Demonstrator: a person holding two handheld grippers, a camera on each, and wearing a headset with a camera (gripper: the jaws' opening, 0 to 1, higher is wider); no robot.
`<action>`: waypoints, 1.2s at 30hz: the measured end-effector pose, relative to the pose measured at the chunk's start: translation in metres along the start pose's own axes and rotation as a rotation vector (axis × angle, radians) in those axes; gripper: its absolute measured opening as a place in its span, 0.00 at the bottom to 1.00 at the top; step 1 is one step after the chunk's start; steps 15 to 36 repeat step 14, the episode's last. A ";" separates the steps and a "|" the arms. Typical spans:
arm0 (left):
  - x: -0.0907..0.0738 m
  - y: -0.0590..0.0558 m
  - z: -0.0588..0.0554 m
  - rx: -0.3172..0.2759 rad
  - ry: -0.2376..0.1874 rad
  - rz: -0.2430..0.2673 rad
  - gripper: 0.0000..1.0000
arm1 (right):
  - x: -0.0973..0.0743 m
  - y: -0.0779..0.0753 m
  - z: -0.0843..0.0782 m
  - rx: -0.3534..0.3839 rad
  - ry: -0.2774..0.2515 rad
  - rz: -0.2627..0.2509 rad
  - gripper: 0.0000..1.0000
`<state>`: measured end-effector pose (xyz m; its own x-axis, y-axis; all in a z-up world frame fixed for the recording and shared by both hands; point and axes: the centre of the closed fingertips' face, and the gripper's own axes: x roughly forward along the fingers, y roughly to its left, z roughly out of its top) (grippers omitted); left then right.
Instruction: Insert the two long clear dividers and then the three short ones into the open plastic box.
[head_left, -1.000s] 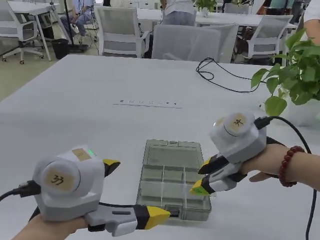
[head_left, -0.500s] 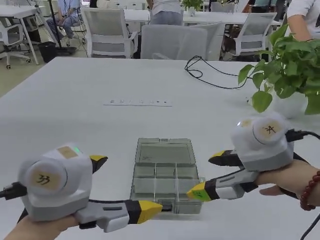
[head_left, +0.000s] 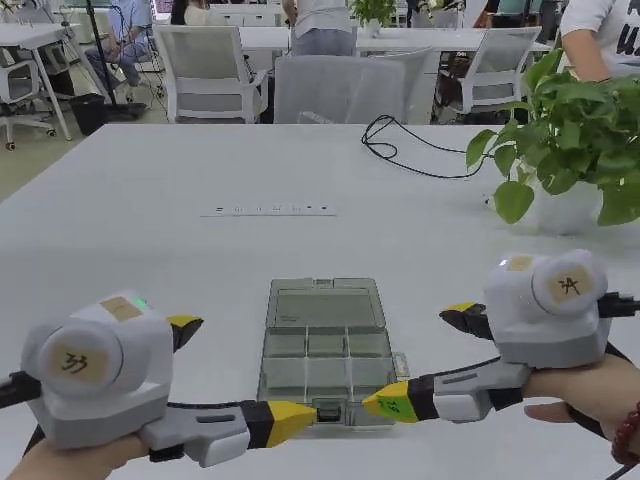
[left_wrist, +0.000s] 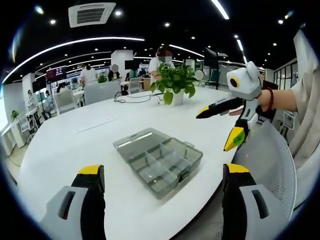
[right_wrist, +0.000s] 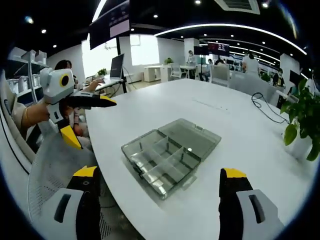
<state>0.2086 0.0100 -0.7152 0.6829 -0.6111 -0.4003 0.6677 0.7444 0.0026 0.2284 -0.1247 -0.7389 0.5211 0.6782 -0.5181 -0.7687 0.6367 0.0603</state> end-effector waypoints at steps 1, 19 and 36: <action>0.000 0.000 0.000 0.003 0.003 0.002 1.00 | 0.000 0.002 0.000 0.004 -0.007 0.007 1.00; -0.005 0.005 -0.005 0.006 0.027 0.019 1.00 | -0.005 0.012 0.001 -0.047 -0.073 0.000 1.00; -0.005 0.005 -0.005 0.006 0.027 0.019 1.00 | -0.005 0.012 0.001 -0.047 -0.073 0.000 1.00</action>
